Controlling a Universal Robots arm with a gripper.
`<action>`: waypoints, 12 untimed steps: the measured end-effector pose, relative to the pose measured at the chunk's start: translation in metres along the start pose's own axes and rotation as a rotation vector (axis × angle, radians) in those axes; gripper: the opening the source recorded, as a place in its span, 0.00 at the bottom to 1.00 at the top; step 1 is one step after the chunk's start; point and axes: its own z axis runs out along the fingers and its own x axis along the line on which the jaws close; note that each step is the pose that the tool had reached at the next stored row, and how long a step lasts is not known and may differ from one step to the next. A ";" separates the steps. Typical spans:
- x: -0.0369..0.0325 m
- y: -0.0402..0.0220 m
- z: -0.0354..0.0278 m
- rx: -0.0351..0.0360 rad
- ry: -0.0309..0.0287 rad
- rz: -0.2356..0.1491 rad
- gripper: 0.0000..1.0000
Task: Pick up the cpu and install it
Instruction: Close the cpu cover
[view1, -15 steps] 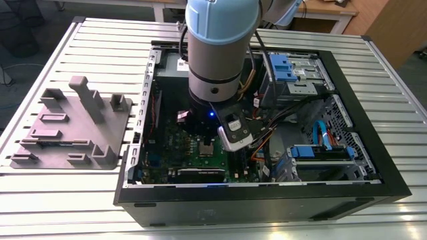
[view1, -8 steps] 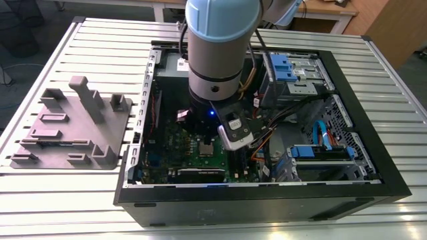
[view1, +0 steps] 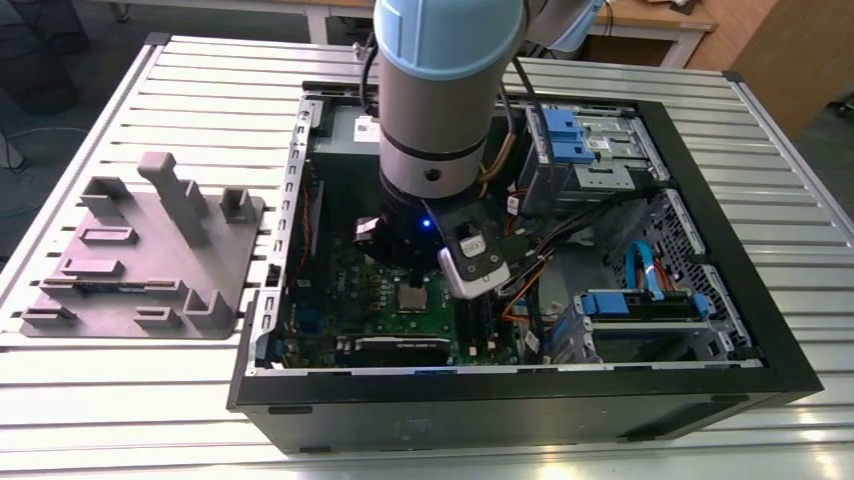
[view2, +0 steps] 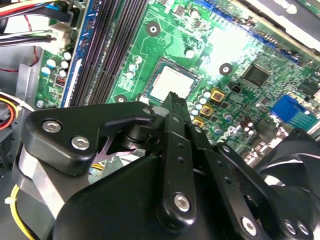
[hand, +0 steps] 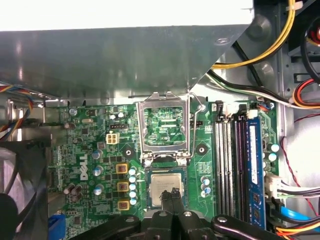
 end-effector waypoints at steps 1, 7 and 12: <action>-0.0011 0.0006 0.0002 -0.0001 0.0000 0.000 0.11; -0.0101 0.0042 0.0009 0.0000 -0.0001 0.000 0.11; -0.0135 0.0053 0.0012 -0.0001 -0.0001 0.000 0.11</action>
